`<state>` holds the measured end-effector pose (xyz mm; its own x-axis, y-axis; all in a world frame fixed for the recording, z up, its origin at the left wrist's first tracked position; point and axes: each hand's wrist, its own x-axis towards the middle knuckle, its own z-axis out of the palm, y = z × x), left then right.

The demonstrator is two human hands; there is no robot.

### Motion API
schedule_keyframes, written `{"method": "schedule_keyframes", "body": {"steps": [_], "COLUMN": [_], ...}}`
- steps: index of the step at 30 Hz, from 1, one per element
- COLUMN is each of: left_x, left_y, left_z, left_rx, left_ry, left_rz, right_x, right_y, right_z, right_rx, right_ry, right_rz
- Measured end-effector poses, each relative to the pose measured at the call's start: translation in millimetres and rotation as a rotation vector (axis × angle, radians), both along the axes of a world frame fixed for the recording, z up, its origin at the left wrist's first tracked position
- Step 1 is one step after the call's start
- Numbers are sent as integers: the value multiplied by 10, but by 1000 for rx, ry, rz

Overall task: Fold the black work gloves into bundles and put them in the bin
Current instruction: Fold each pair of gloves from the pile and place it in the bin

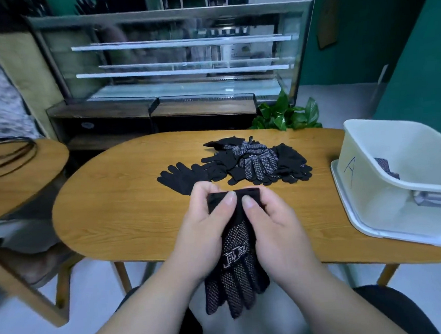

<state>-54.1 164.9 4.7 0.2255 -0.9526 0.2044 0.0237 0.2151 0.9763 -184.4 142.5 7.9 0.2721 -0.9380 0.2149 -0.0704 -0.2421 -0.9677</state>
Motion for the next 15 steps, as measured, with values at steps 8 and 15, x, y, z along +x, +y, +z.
{"method": "schedule_keyframes", "body": {"steps": [8,15], "left_x": [-9,-47], "left_y": [51,27], "left_z": [401,454], "left_rx": [28,-14], "left_ry": [-282,-545], "left_rz": [-8,145], "right_x": [-164,-268], "right_y": [91,64], "right_z": [379,349], "right_rx": [-137,-344], "right_ry": [129,408], "right_rz": [-81,-156]}}
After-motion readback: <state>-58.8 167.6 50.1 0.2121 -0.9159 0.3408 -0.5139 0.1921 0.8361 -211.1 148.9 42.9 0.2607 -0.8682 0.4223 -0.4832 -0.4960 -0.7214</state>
